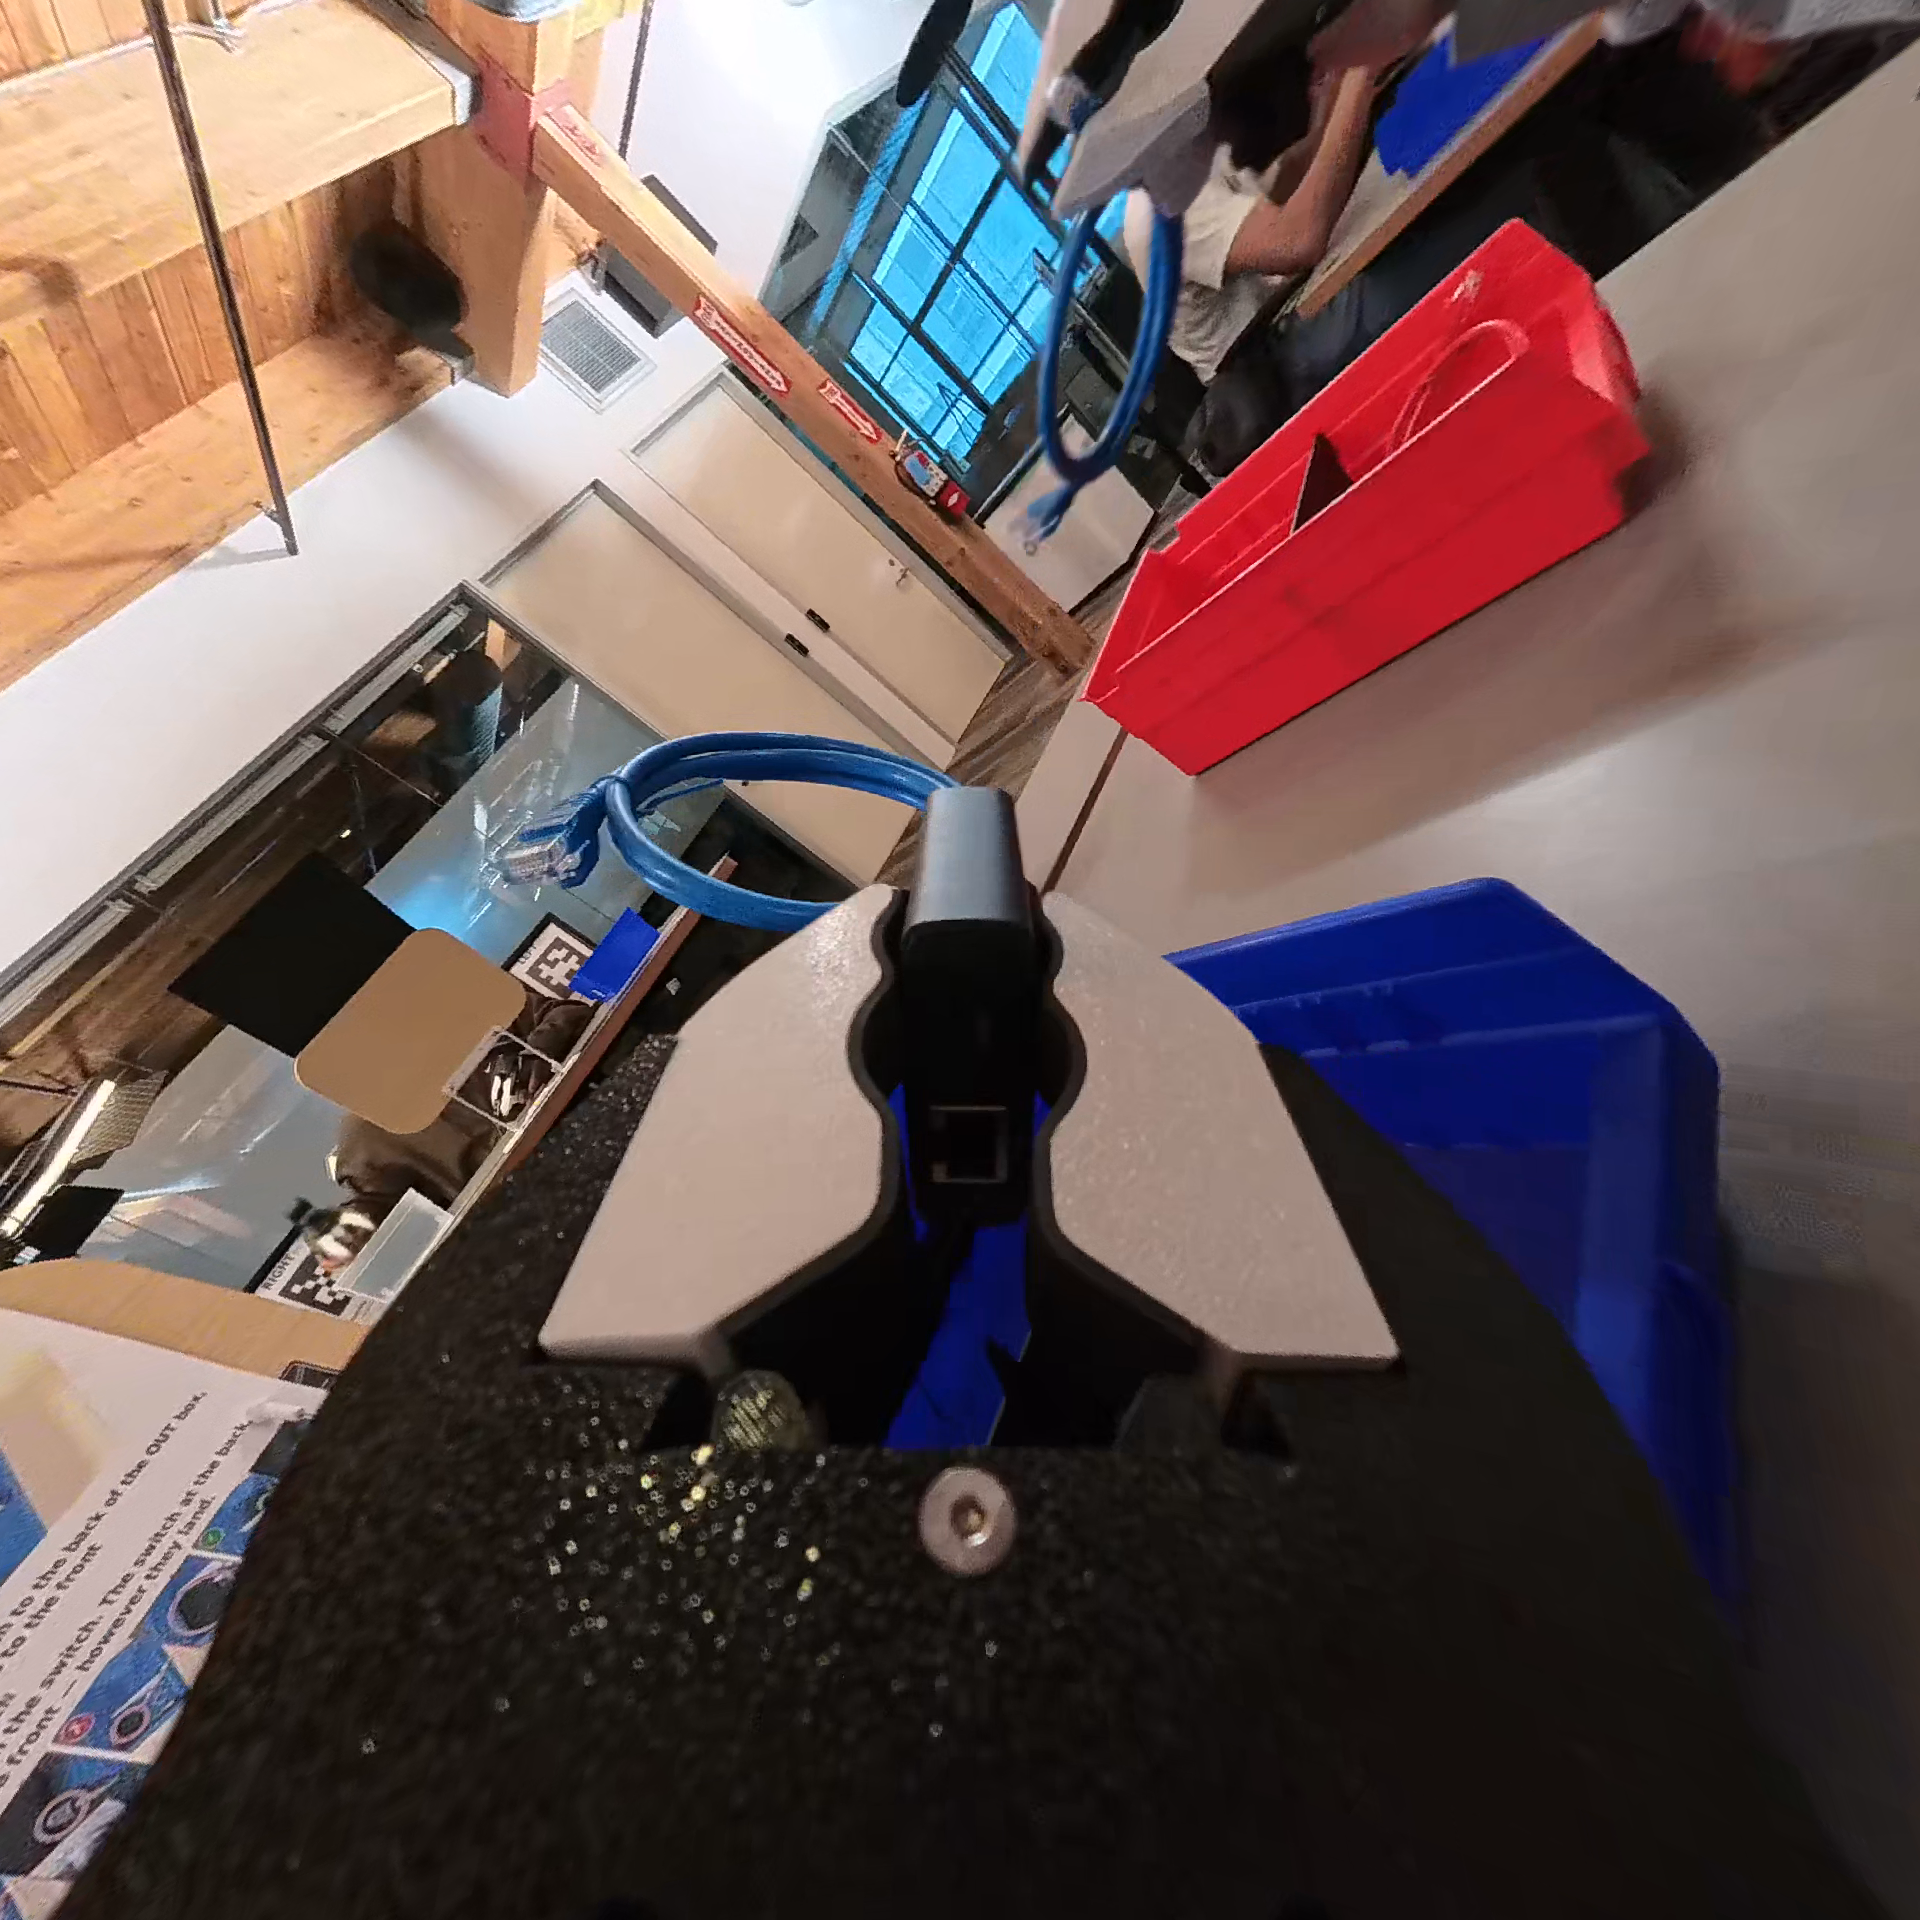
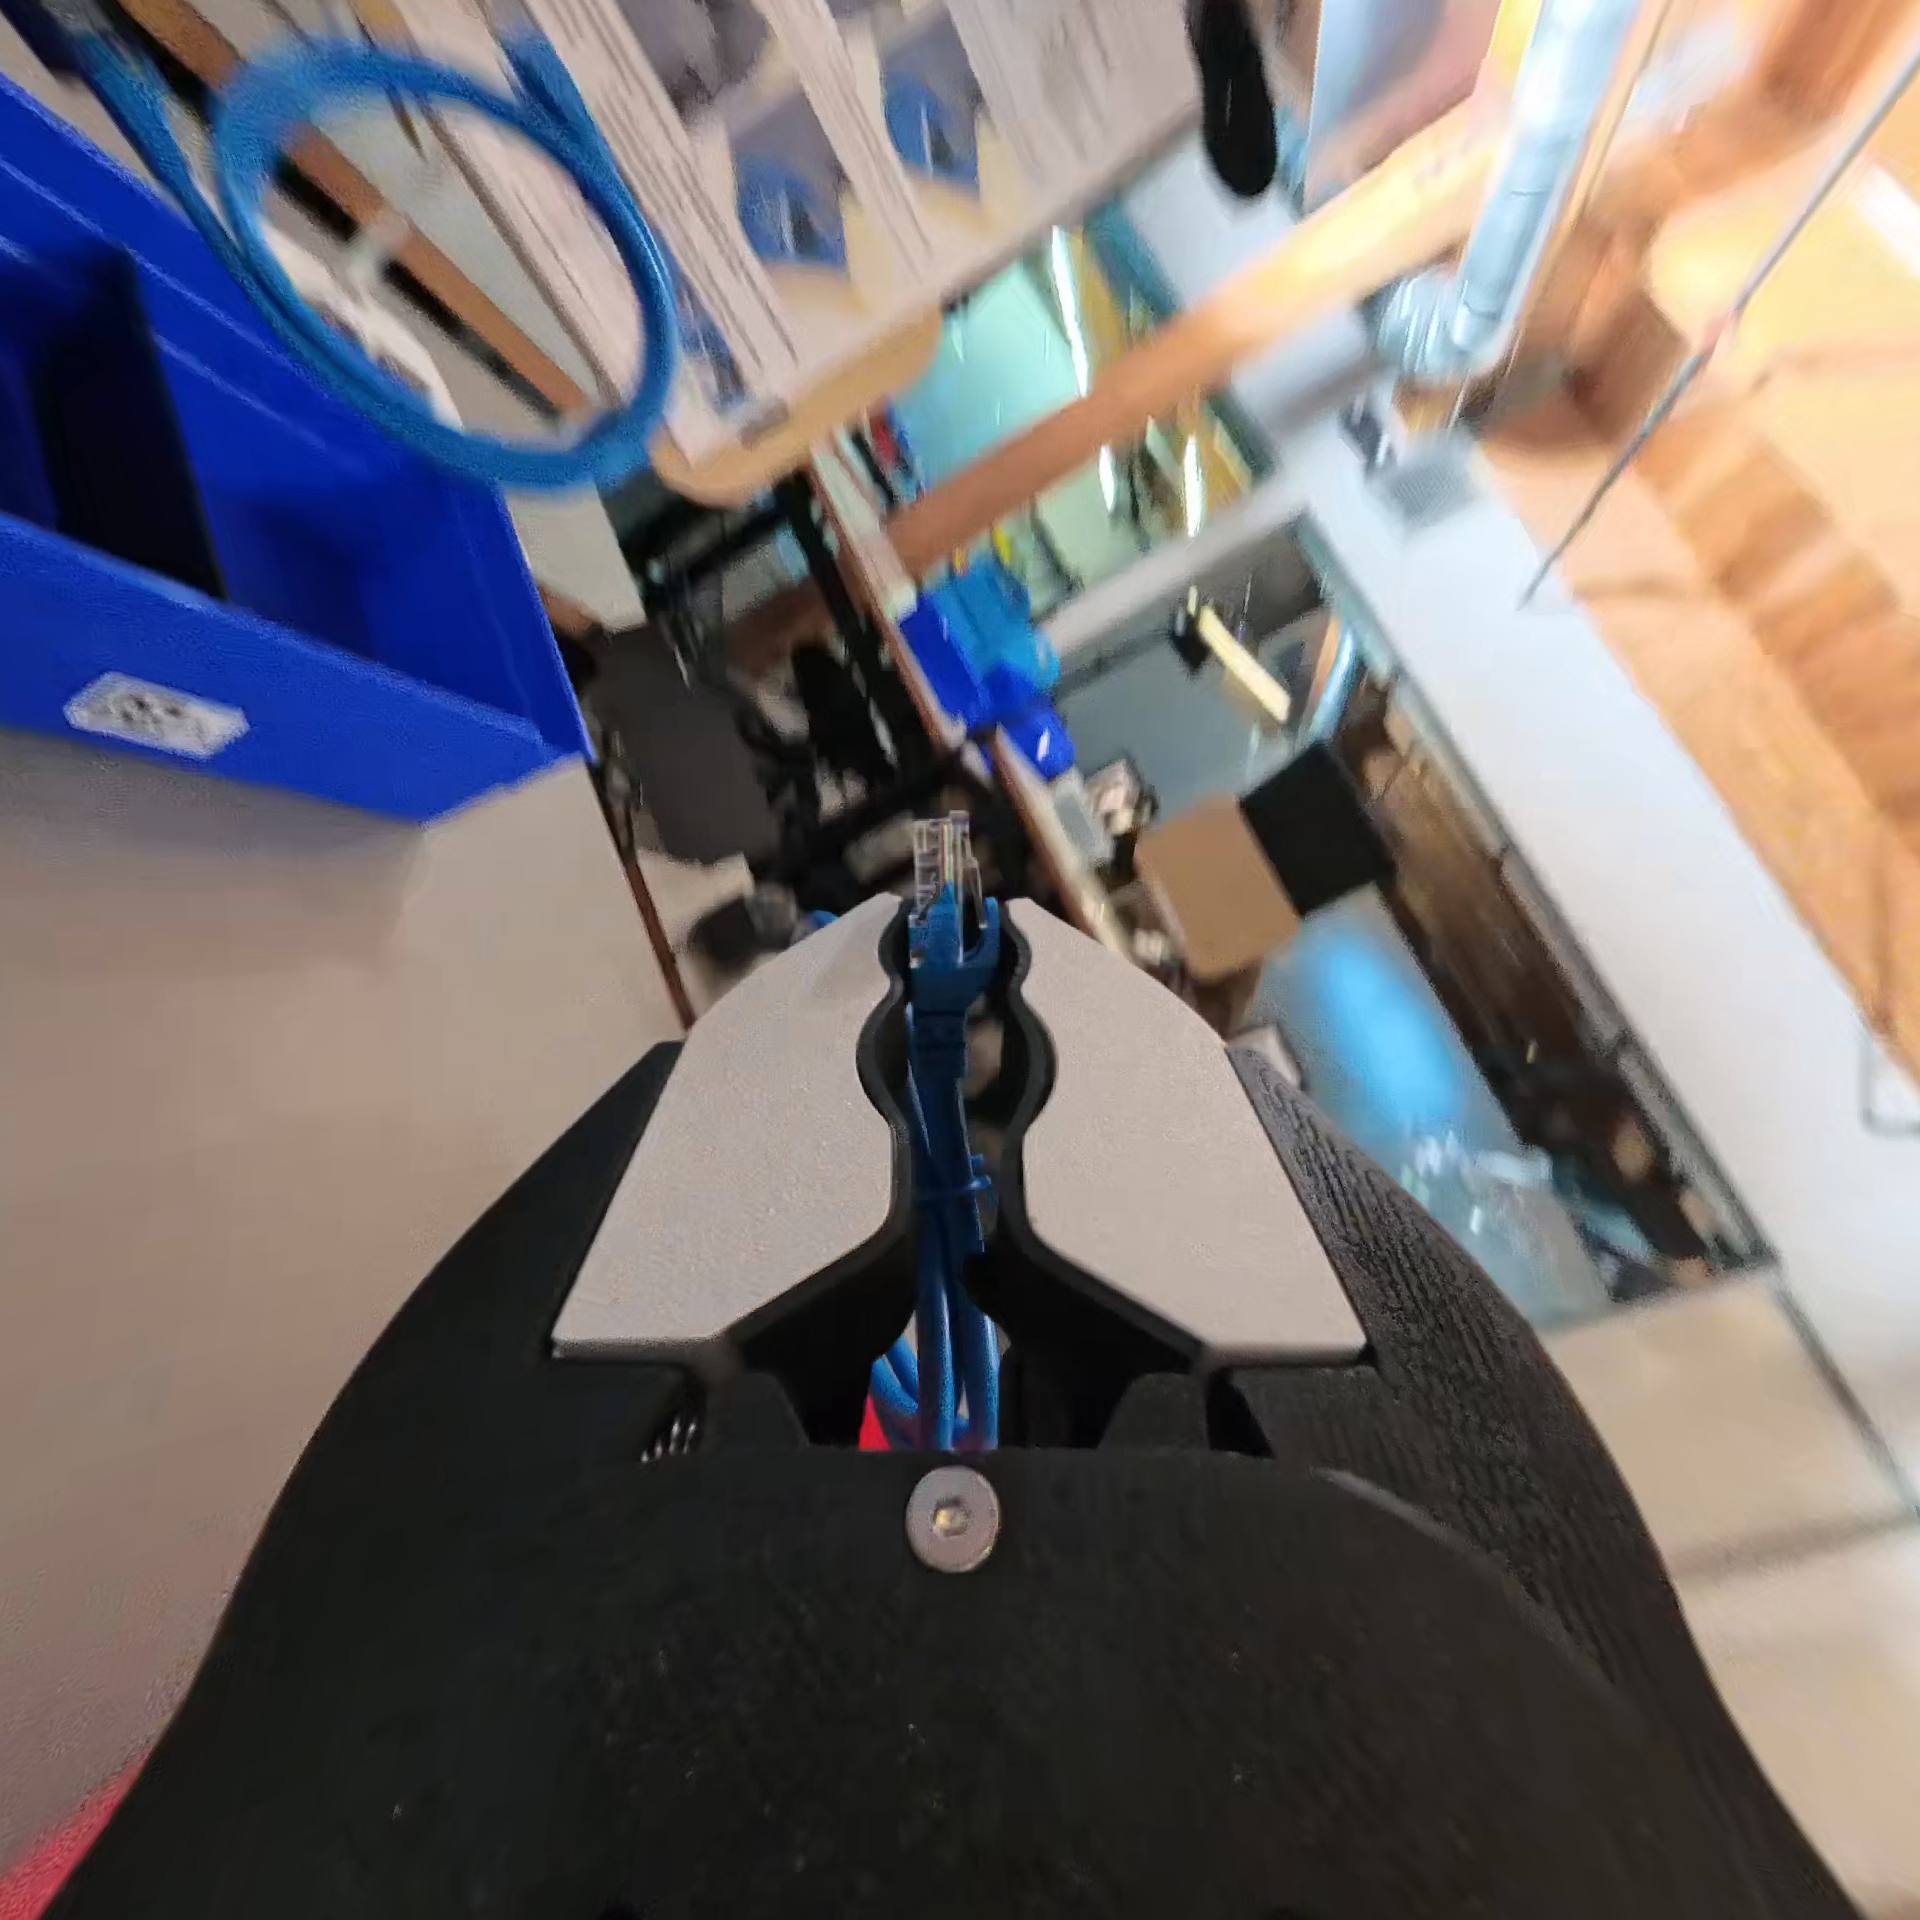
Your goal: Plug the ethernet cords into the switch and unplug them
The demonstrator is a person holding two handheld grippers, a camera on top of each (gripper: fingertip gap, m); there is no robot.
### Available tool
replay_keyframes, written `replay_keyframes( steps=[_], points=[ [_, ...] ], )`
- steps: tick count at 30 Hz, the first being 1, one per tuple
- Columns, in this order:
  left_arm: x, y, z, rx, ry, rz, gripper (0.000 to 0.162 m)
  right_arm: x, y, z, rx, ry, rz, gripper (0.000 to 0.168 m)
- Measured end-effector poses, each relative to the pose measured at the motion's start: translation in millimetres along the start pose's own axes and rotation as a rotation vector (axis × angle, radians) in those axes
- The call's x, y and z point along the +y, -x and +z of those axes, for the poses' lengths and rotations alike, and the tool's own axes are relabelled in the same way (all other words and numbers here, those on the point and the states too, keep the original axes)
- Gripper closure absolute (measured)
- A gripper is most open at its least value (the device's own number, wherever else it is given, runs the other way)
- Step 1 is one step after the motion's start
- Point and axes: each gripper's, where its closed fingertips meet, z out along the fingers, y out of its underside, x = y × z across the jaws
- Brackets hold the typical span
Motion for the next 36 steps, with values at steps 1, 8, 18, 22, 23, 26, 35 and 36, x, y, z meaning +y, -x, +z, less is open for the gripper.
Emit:
replay_keyframes(
  steps=[1, 8, 18, 22, 23, 26, 35, 36],
  points=[
    [0.4, 1.1, 0.0, -0.003, -0.001, -0.003, 0.141, 18.7, -8.4, -10.6, -0.012, 0.074, 0.028, 0.156],
    [2.4, -3.2, 1.0, 0.010, 0.005, -0.003, 0.142, 119.9, -0.3, -91.7, -0.284, 0.550, 0.352, 0.156],
    [-3.0, -8.6, 13.5, 0.052, -0.015, 0.021, 0.141, 219.4, 77.8, -96.8, -0.466, 1.003, -0.249, 0.155],
    [-6.0, -11.6, 16.6, 0.065, -0.023, 0.030, 0.141, 222.4, 110.1, -85.0, -0.543, 0.964, -0.104, 0.119],
    [-6.1, -12.0, 17.2, 0.066, -0.023, 0.032, 0.141, 223.7, 109.9, -87.0, -0.546, 0.998, -0.051, 0.110],
    [-5.2, -12.0, 18.8, 0.063, -0.022, 0.032, 0.141, 219.8, 83.0, -90.9, -0.455, 1.093, 0.011, 0.093],
    [-6.5, -14.3, 28.4, 0.044, -0.039, -0.022, 0.141, -7.8, 105.9, 34.2, -0.298, 0.341, -0.032, 0.103],
    [-8.6, -16.2, 29.7, 0.049, -0.045, -0.027, 0.142, -32.5, 124.7, 46.1, -0.333, 0.254, -0.027, 0.107]
  ],
)
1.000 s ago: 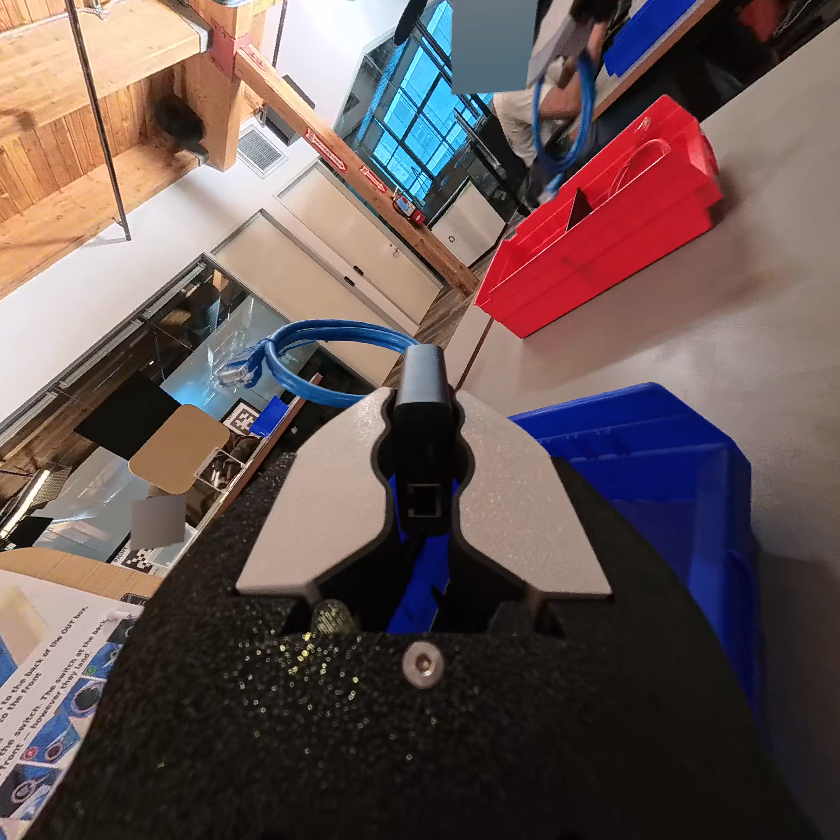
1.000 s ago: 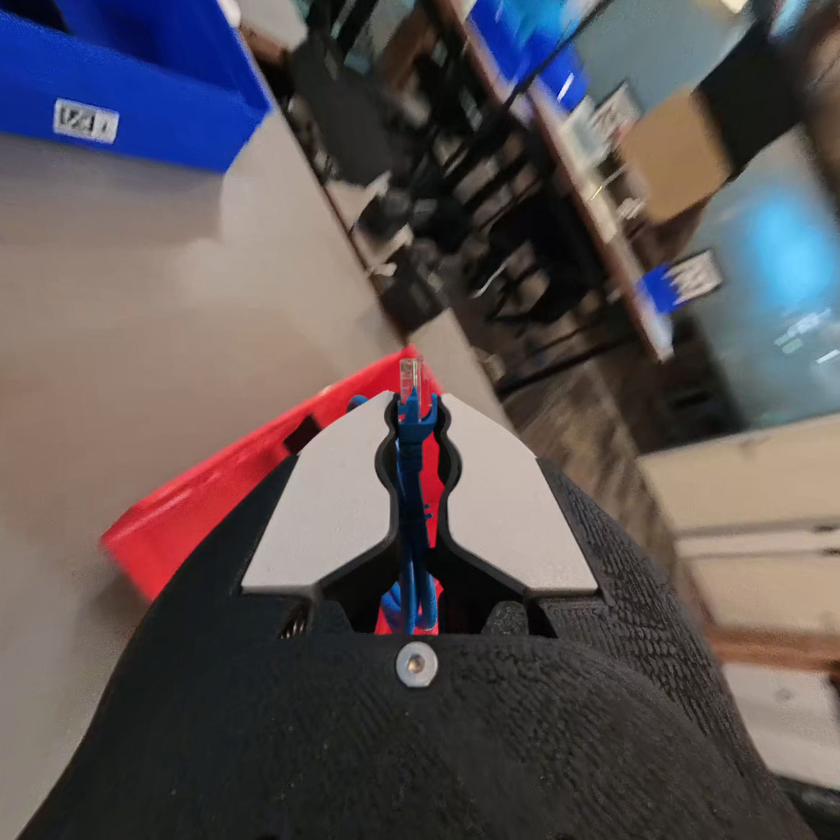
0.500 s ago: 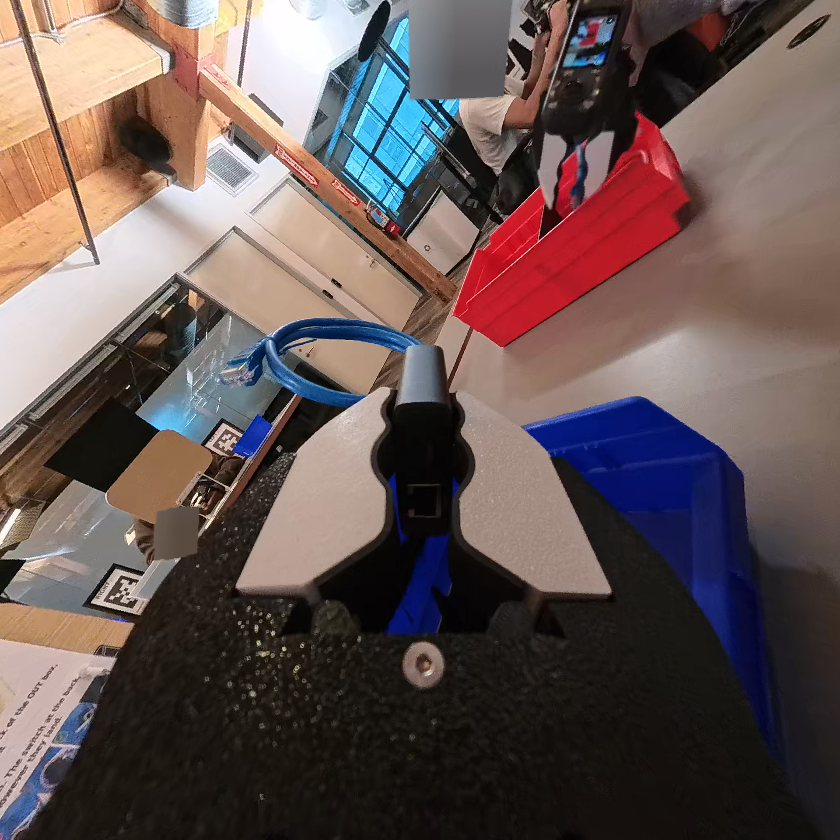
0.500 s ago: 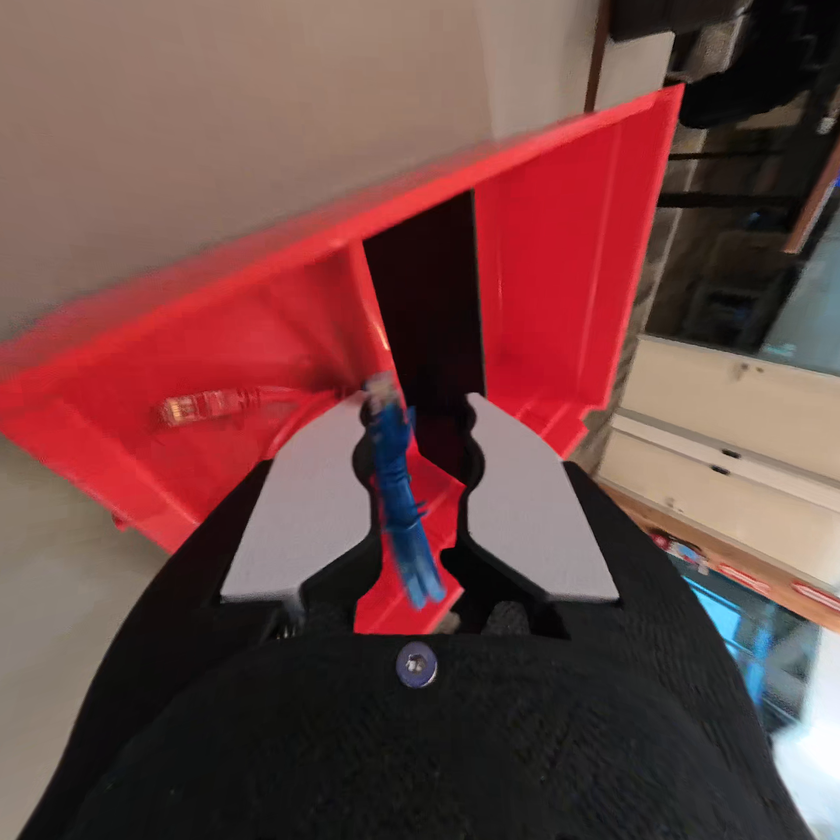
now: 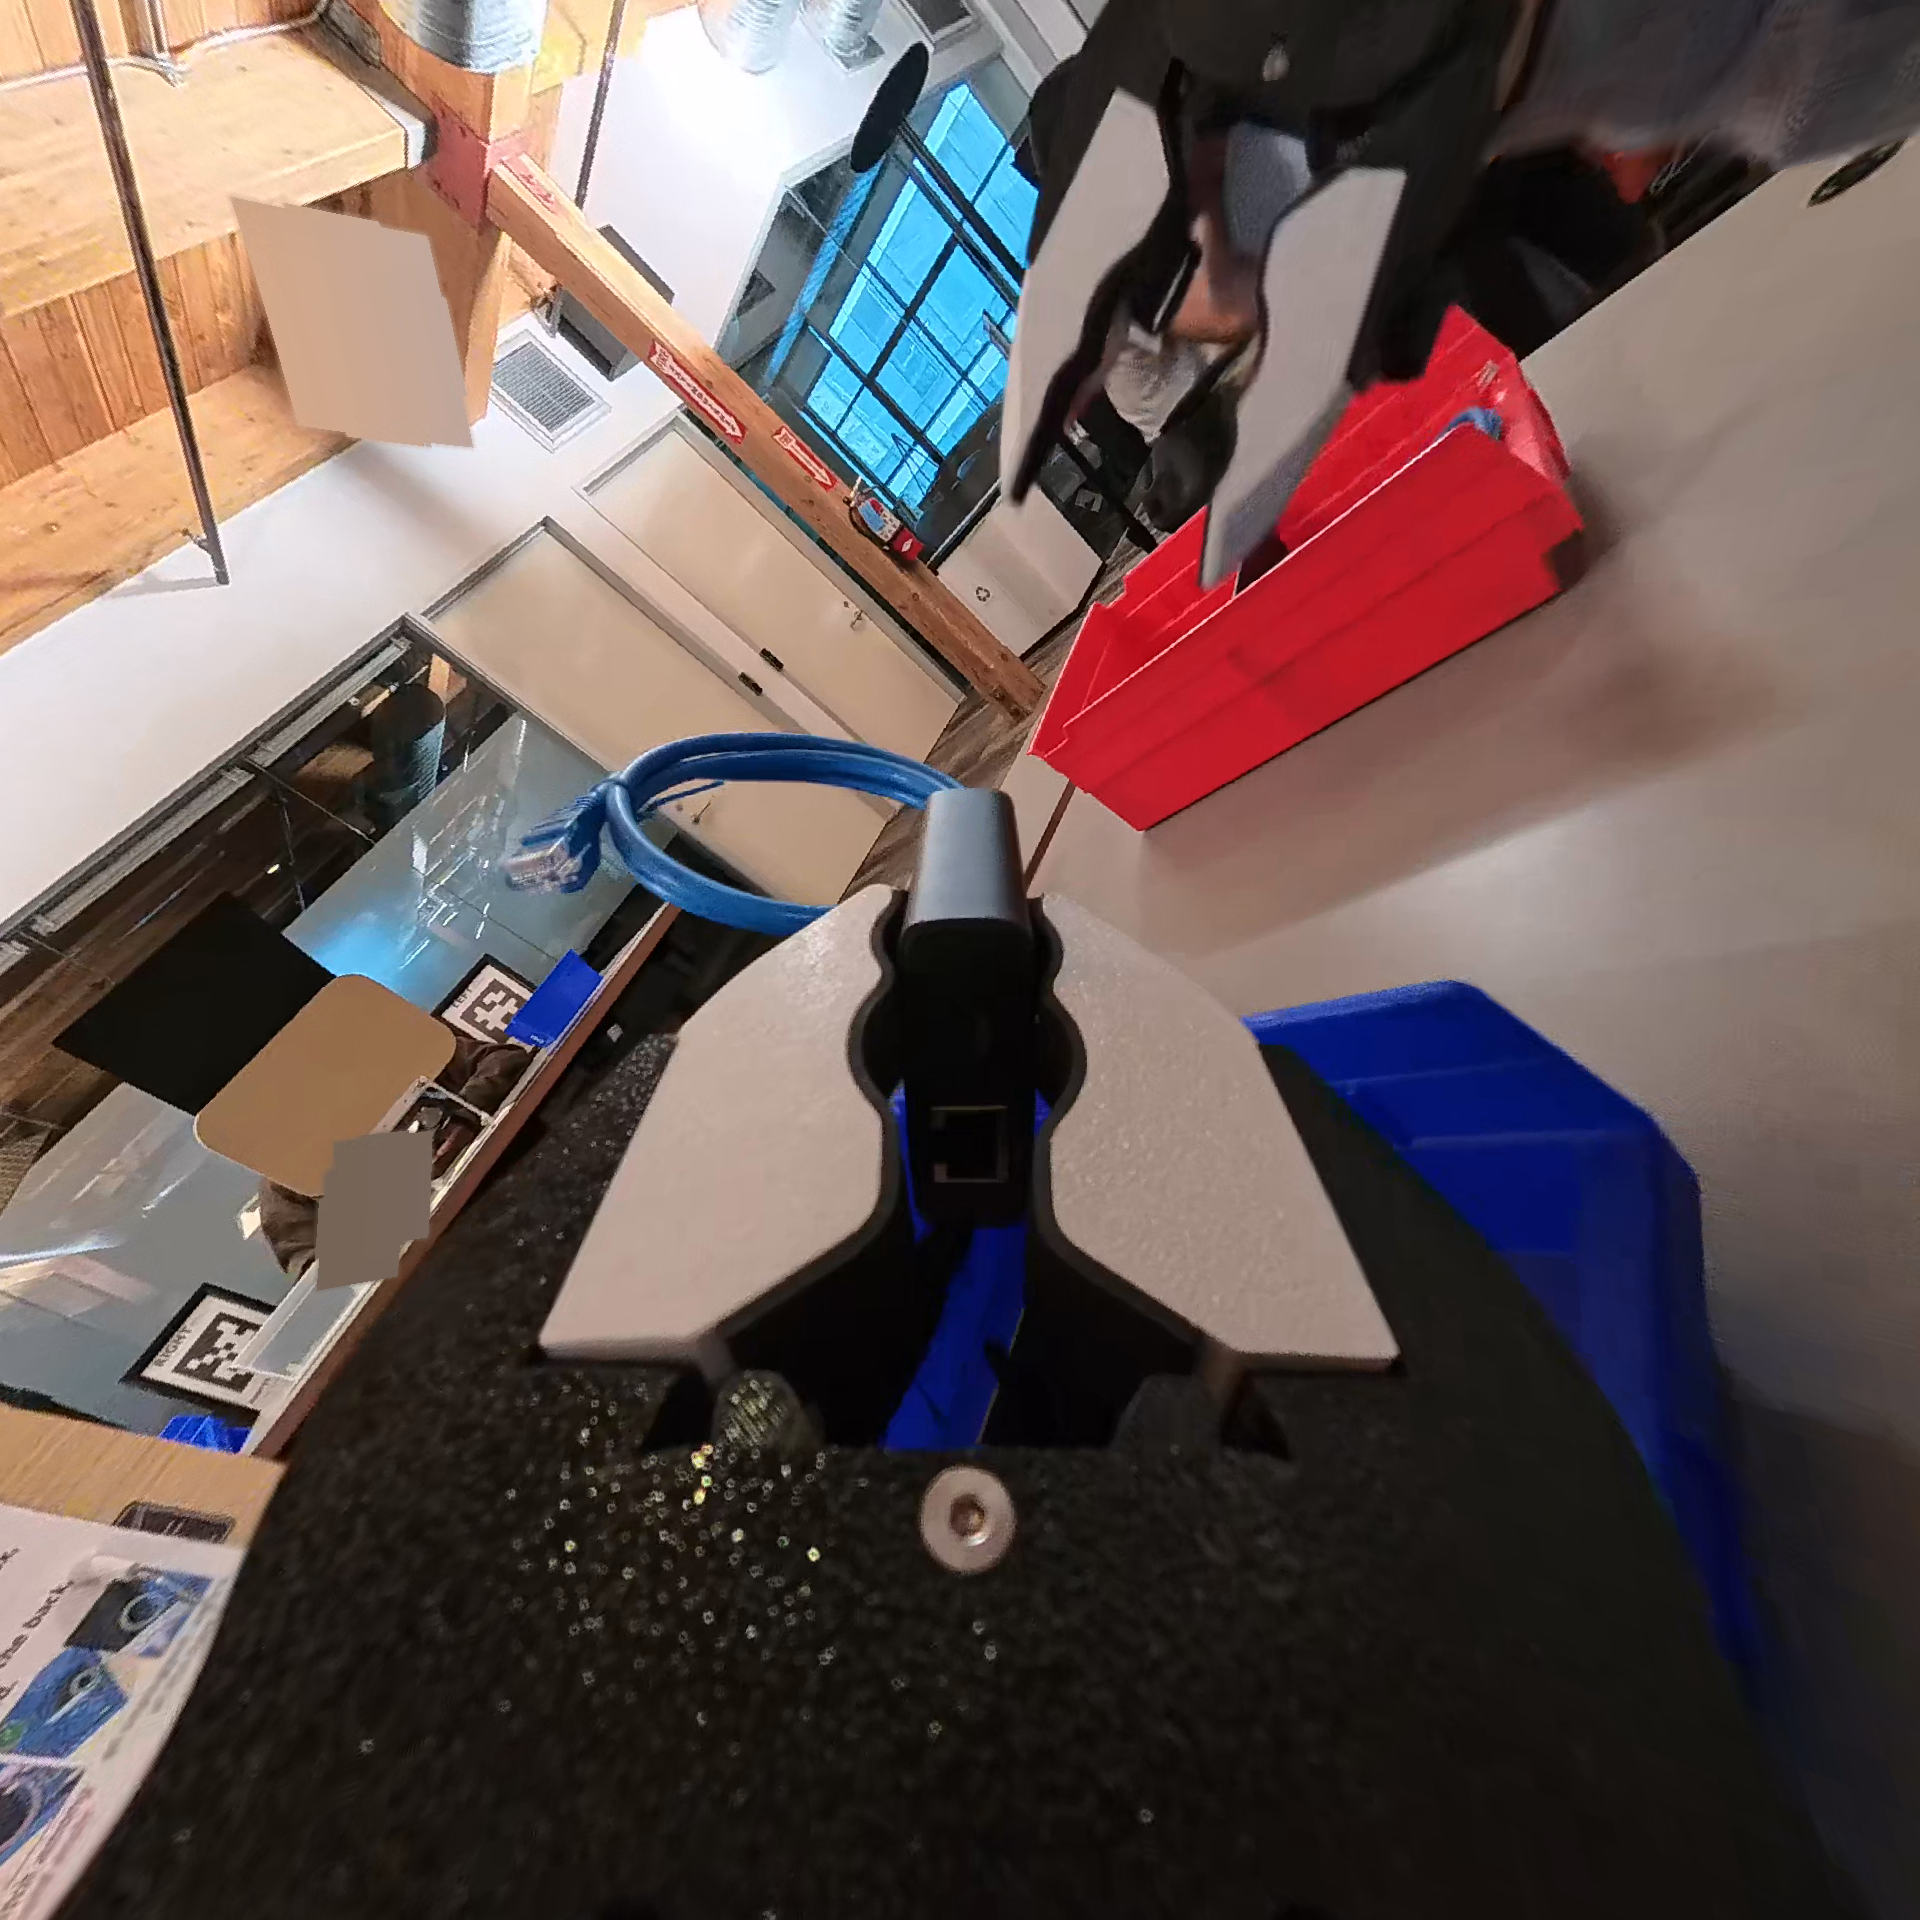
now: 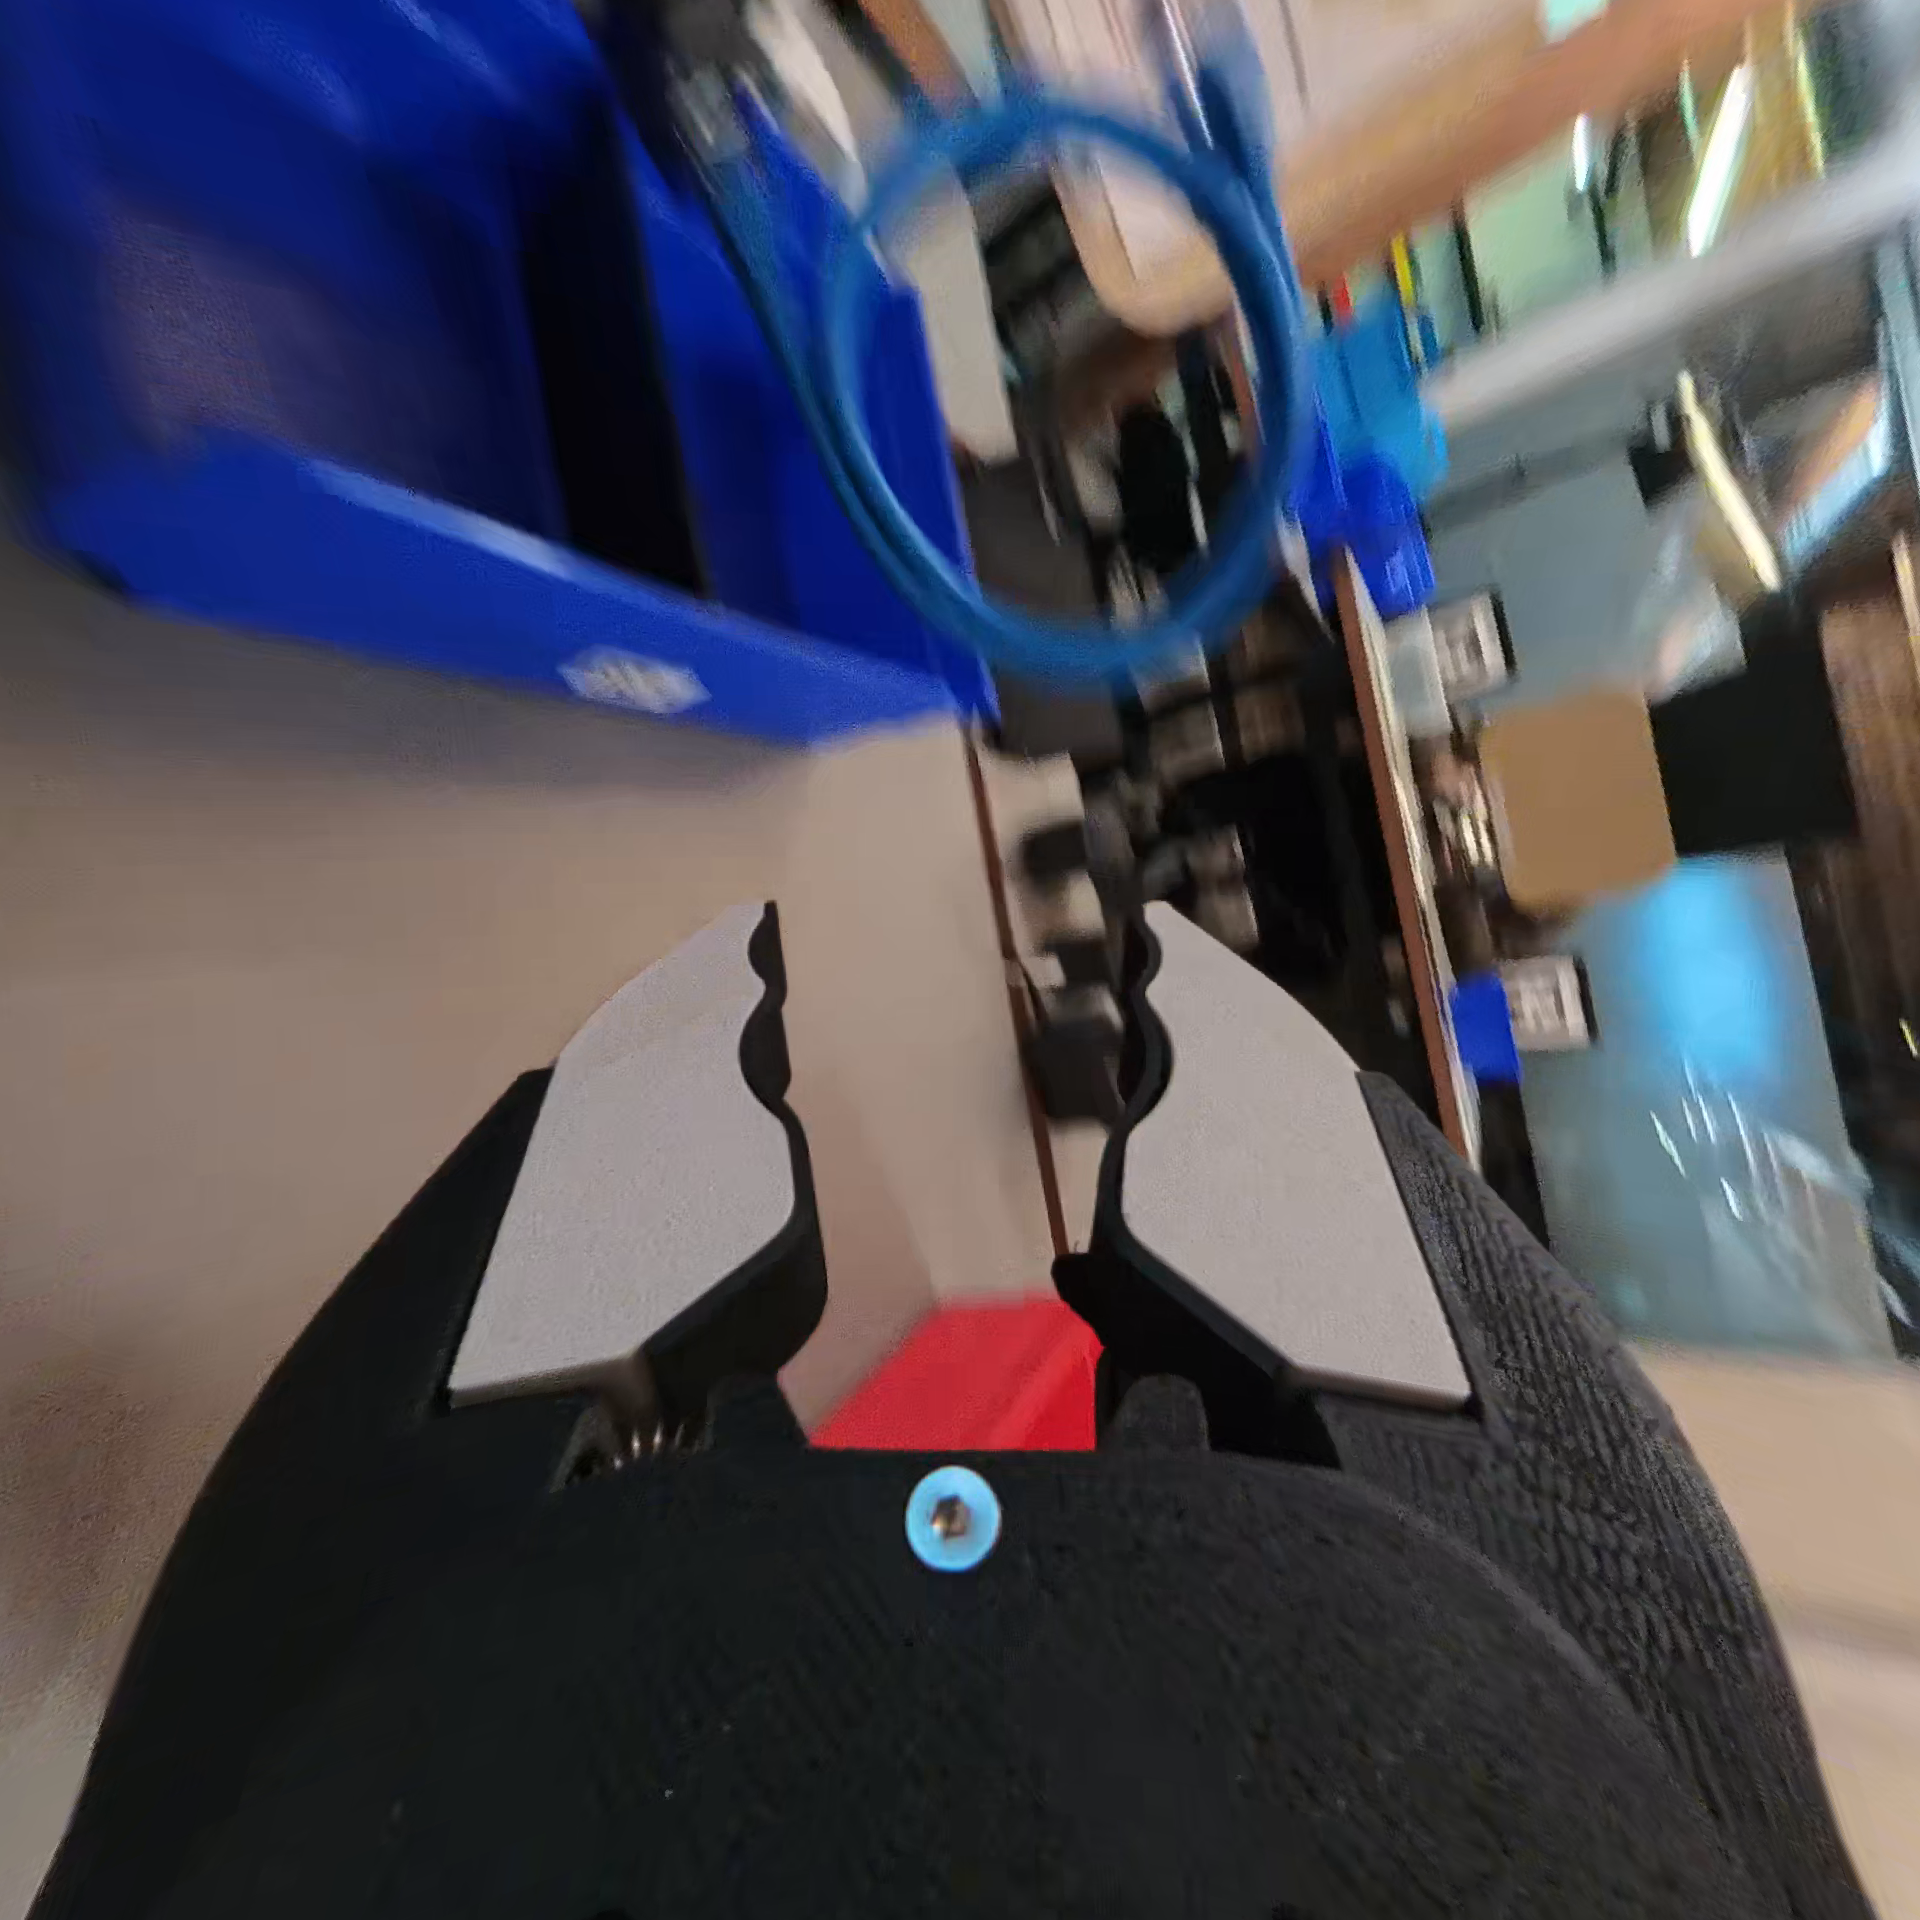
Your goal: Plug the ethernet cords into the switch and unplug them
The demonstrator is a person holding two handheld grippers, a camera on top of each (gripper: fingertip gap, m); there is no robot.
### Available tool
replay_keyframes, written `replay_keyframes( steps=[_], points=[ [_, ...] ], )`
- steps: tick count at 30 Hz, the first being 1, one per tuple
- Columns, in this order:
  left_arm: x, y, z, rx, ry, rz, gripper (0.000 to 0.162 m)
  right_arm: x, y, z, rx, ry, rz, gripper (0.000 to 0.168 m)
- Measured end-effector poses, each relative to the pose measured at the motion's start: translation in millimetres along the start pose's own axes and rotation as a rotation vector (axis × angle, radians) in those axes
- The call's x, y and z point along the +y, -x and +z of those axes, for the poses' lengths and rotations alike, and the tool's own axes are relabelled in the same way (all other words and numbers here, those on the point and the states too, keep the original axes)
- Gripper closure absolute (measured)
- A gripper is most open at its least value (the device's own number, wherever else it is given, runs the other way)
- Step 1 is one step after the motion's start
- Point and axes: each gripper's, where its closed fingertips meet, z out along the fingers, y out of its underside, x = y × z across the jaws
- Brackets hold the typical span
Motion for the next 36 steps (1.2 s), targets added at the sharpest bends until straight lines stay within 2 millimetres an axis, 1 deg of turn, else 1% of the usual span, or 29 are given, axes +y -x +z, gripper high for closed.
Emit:
replay_keyframes(
  steps=[1, 2, 4, 6, 8, 13, 16, 20, 22, 23, 27, 28, 32, 36],
  points=[
    [-2.4, -2.2, 1.2, 0.006, -0.008, -0.001, 0.142, -24.2, 15.7, 9.2, -0.042, -0.077, -0.035, 0.108],
    [-4.4, -4.7, 2.7, 0.014, -0.013, -0.001, 0.141, -44.8, 28.7, 17.0, -0.069, -0.145, -0.068, 0.113],
    [-6.9, -9.5, 5.1, 0.031, -0.014, 0.011, 0.141, -74.1, 48.8, 28.7, -0.112, -0.237, -0.133, 0.116],
    [-8.4, -13.9, 6.5, 0.044, -0.012, 0.022, 0.141, -91.1, 58.2, 37.8, -0.140, -0.286, -0.147, 0.118],
    [-10.7, -17.8, 7.1, 0.058, -0.020, 0.019, 0.141, -97.7, 59.0, 46.8, -0.138, -0.300, -0.156, 0.118],
    [-14.4, -24.1, 9.0, 0.073, -0.030, 0.032, 0.141, -95.5, 63.0, 65.6, -0.138, -0.254, -0.196, 0.123],
    [-17.5, -26.9, 9.2, 0.083, -0.038, 0.033, 0.141, -92.9, 63.3, 70.0, -0.125, -0.234, -0.228, 0.130],
    [-22.4, -29.5, 8.9, 0.094, -0.057, 0.036, 0.141, -91.5, 61.4, 72.5, -0.094, -0.214, -0.266, 0.136],
    [-23.9, -32.2, 8.8, 0.105, -0.060, 0.042, 0.141, -92.4, 58.5, 71.1, -0.073, -0.218, -0.274, 0.149],
    [-24.8, -33.1, 8.6, 0.105, -0.064, 0.045, 0.141, -92.8, 57.7, 70.1, -0.074, -0.218, -0.273, 0.152],
    [-28.3, -35.2, 7.5, 0.113, -0.073, 0.060, 0.141, -93.3, 59.6, 67.1, -0.108, -0.203, -0.280, 0.154],
    [-28.3, -37.3, 7.5, 0.129, -0.070, 0.062, 0.141, -92.5, 61.3, 66.3, -0.118, -0.201, -0.305, 0.154],
    [-26.2, -46.3, 7.1, 0.206, -0.049, 0.033, 0.142, -88.5, 70.5, 65.1, -0.103, -0.182, -0.521, 0.154],
    [-31.3, -51.5, 2.5, 0.286, -0.071, -0.021, 0.140, -90.4, 77.5, 57.5, -0.140, -0.213, -0.641, 0.153]
  ],
)
